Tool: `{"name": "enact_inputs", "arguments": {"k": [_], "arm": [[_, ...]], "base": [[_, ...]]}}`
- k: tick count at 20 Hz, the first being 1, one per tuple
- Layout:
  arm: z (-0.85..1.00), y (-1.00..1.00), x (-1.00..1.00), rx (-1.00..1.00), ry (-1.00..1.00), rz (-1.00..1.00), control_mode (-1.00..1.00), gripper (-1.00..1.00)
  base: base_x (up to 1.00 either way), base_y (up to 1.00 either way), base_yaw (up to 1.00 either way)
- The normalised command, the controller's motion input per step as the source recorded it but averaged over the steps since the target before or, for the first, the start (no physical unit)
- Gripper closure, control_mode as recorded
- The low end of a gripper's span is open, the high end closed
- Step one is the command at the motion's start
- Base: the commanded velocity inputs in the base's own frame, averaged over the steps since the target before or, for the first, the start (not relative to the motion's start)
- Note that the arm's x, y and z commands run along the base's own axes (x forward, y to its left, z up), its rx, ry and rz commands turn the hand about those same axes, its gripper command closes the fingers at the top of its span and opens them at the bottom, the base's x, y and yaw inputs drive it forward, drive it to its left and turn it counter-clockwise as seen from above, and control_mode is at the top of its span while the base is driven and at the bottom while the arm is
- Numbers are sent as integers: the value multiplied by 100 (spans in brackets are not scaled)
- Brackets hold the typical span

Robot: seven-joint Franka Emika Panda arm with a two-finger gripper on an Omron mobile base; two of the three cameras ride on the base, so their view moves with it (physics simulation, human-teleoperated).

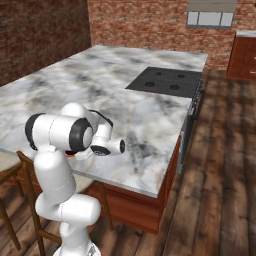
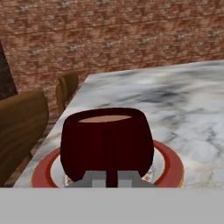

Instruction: Pick the cup of tea, navigate to the dining table, and place it on the saucer.

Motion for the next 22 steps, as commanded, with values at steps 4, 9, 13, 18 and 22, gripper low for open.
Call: {"name": "enact_inputs", "arguments": {"k": [4, 9, 13, 18, 22], "arm": [[-18, 0, 1, 0, 0, -4, -100, 100], [-11, 0, 0, 0, 0, -2, -100, 100], [0, 0, 0, 0, 0, 0, -100, 100], [0, 0, 0, 0, 0, 0, -100, -100], [0, 0, 0, 0, 0, 0, -100, -100]], "base": [[0, 0, 0], [0, 0, 0], [0, 0, 0], [0, 0, 0], [0, 0, 0]]}}
